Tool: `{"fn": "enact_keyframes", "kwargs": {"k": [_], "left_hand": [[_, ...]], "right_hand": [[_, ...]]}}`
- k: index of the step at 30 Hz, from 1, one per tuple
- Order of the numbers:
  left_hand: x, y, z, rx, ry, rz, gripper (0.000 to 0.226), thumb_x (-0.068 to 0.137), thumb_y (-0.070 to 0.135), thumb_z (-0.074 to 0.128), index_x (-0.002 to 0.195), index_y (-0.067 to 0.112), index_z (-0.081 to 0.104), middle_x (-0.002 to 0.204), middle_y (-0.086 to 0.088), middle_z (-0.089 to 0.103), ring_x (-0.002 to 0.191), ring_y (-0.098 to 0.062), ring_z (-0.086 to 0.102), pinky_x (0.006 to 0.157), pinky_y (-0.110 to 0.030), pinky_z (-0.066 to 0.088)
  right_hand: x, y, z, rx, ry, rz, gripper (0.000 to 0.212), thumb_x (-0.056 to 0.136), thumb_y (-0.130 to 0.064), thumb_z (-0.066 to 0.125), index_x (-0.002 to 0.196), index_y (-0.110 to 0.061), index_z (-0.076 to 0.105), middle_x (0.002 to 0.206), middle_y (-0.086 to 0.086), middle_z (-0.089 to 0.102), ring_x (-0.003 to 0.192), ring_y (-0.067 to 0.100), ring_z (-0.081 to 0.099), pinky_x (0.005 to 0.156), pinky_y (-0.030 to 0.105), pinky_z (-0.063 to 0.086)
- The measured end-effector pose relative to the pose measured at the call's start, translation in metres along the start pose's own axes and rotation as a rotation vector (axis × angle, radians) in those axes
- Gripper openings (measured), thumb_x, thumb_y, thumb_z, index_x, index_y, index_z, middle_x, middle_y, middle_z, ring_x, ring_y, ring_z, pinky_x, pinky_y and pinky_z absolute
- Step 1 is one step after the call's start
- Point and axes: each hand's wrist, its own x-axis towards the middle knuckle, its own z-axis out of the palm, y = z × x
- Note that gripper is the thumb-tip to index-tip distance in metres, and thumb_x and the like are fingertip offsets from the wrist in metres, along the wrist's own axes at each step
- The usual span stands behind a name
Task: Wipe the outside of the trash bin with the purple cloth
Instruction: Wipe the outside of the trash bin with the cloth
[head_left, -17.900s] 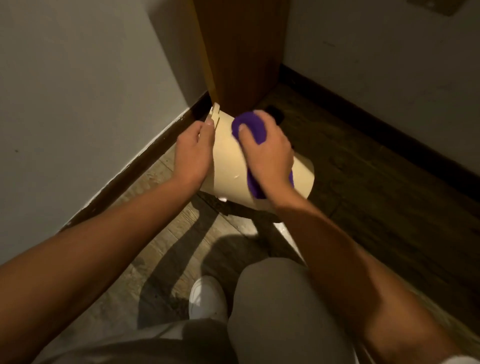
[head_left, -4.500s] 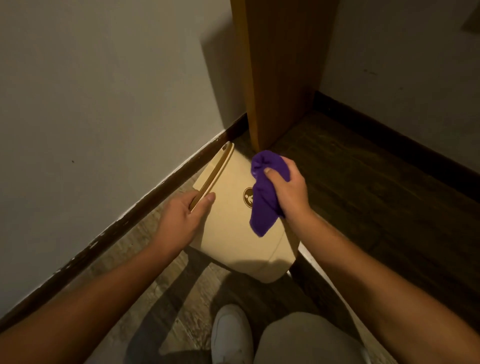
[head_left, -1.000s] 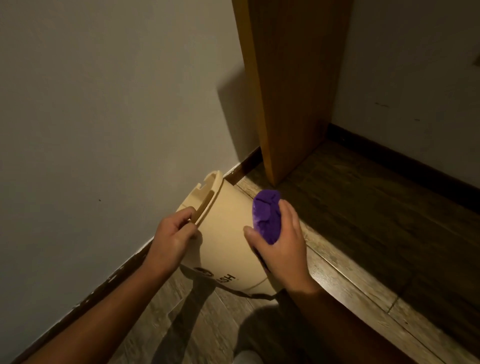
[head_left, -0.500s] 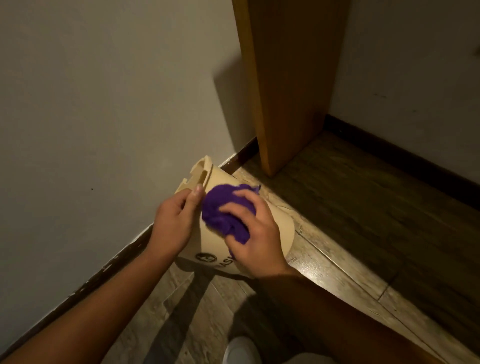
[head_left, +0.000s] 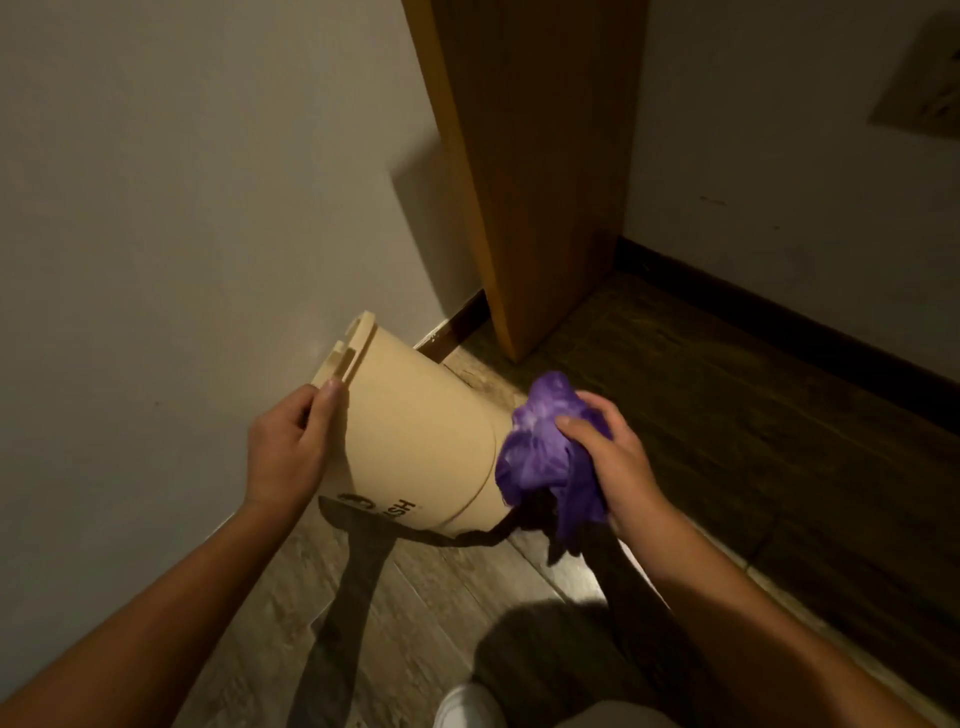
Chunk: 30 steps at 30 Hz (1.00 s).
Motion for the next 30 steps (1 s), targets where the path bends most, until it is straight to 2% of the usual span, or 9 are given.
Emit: {"fn": "enact_keyframes", "kwargs": {"k": [2, 5, 9, 12, 16, 20, 23, 25, 30], "left_hand": [[-0.003, 0.003, 0.001, 0.052, -0.042, 0.066, 0.052, 0.098, 0.066, 0.036, 0.08, 0.025, 0.061, 0.073, -0.001, 0.06, 0.066, -0.016, 0.055, 0.059, -0.03, 0.045], [-0.014, -0.003, -0.007, 0.112, -0.103, 0.16, 0.05, 0.1, 0.057, 0.037, 0.078, 0.018, 0.061, 0.065, 0.0, 0.058, 0.059, -0.014, 0.056, 0.053, -0.029, 0.045], [-0.037, -0.015, -0.02, 0.178, -0.223, 0.345, 0.051, 0.1, 0.064, 0.037, 0.069, 0.026, 0.053, 0.058, 0.018, 0.049, 0.058, -0.001, 0.059, 0.053, -0.006, 0.039], [-0.041, -0.014, -0.022, 0.201, -0.265, 0.389, 0.05, 0.099, 0.068, 0.032, 0.072, 0.031, 0.051, 0.06, 0.029, 0.043, 0.063, 0.009, 0.059, 0.051, -0.002, 0.037], [-0.042, -0.021, -0.025, 0.208, -0.234, 0.408, 0.056, 0.1, 0.067, 0.03, 0.072, 0.026, 0.056, 0.059, 0.024, 0.044, 0.05, 0.009, 0.05, 0.053, -0.009, 0.038], [-0.036, -0.026, -0.025, 0.211, -0.228, 0.435, 0.063, 0.099, 0.069, 0.031, 0.069, 0.022, 0.058, 0.056, 0.012, 0.048, 0.051, 0.0, 0.05, 0.055, -0.016, 0.04], [-0.026, -0.019, -0.02, 0.211, -0.203, 0.397, 0.069, 0.099, 0.064, 0.036, 0.068, 0.01, 0.067, 0.055, 0.002, 0.055, 0.048, -0.014, 0.056, 0.051, -0.026, 0.05], [-0.021, -0.013, -0.016, 0.225, -0.178, 0.373, 0.061, 0.098, 0.054, 0.04, 0.072, 0.007, 0.07, 0.056, -0.004, 0.059, 0.049, -0.021, 0.058, 0.05, -0.036, 0.055], [-0.018, 0.007, -0.003, 0.246, -0.242, 0.446, 0.069, 0.098, 0.071, 0.03, 0.066, 0.018, 0.062, 0.054, 0.008, 0.05, 0.045, -0.011, 0.05, 0.051, -0.019, 0.042]], "right_hand": [[0.011, -0.009, 0.019, 0.005, -0.013, 0.008, 0.037, 0.074, -0.048, 0.084, 0.106, -0.056, 0.068, 0.13, -0.005, 0.058, 0.109, 0.029, 0.066, 0.082, 0.043, 0.062], [0.025, -0.007, 0.043, -0.021, 0.028, -0.008, 0.031, 0.084, -0.038, 0.083, 0.109, -0.05, 0.068, 0.137, -0.001, 0.056, 0.116, 0.029, 0.061, 0.097, 0.052, 0.056], [0.032, -0.008, 0.069, -0.198, -0.106, -0.143, 0.037, 0.084, -0.026, 0.081, 0.112, -0.048, 0.07, 0.123, -0.018, 0.059, 0.116, 0.019, 0.059, 0.088, 0.034, 0.056], [0.024, -0.02, 0.088, -0.39, -0.24, -0.308, 0.043, 0.082, -0.014, 0.076, 0.115, -0.041, 0.07, 0.119, -0.029, 0.054, 0.118, 0.009, 0.054, 0.086, 0.023, 0.049], [-0.005, -0.021, 0.088, -0.739, -0.27, -0.687, 0.038, 0.08, -0.016, 0.077, 0.112, -0.034, 0.07, 0.138, -0.01, 0.05, 0.128, 0.014, 0.044, 0.1, 0.03, 0.042], [-0.034, -0.014, 0.06, -0.95, -0.35, -0.987, 0.034, 0.077, -0.019, 0.081, 0.11, -0.024, 0.074, 0.136, 0.005, 0.058, 0.128, 0.028, 0.048, 0.098, 0.038, 0.043], [-0.045, -0.009, 0.036, -1.258, -0.515, -0.988, 0.029, 0.08, -0.027, 0.08, 0.108, -0.029, 0.074, 0.135, 0.003, 0.061, 0.129, 0.03, 0.049, 0.1, 0.049, 0.044], [-0.047, -0.011, 0.02, -1.392, -0.617, -0.877, 0.024, 0.086, -0.03, 0.074, 0.11, -0.033, 0.072, 0.138, -0.002, 0.057, 0.13, 0.022, 0.045, 0.104, 0.047, 0.045], [-0.041, -0.048, 0.006, -1.131, -0.381, -0.865, 0.023, 0.084, -0.025, 0.077, 0.106, -0.028, 0.074, 0.132, -0.001, 0.06, 0.125, 0.019, 0.048, 0.098, 0.046, 0.049]]}}
